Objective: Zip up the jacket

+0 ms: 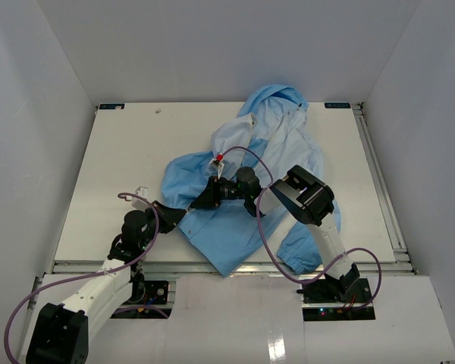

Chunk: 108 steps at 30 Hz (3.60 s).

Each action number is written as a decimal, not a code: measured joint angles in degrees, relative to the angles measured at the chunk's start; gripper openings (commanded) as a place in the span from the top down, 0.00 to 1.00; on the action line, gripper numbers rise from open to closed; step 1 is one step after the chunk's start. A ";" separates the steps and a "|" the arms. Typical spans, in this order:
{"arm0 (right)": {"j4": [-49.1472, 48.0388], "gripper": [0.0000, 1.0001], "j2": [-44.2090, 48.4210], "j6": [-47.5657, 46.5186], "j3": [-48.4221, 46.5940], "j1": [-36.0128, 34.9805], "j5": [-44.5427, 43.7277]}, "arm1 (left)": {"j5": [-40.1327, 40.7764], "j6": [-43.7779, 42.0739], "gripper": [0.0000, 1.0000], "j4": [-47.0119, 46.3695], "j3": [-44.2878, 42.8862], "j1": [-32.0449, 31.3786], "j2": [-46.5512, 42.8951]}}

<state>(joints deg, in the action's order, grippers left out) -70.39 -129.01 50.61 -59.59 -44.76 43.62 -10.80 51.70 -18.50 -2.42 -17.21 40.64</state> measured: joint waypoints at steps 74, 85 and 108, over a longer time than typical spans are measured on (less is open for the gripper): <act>-6.32 0.92 0.07 1.20 4.89 -0.65 -3.58 | -0.70 -0.20 1.00 1.94 0.04 -0.02 -2.90; -3.17 0.92 1.19 -2.38 5.18 1.10 -4.88 | -1.00 -0.22 1.00 2.82 0.04 -0.04 -4.17; 20.82 0.92 14.35 -17.52 7.70 11.62 -15.68 | -1.64 -0.66 1.00 9.09 0.04 -0.04 -12.56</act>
<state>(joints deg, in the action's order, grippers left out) -49.57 -114.66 33.09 -51.90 -33.15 27.93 -12.45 51.04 -9.41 -2.37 -17.26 28.08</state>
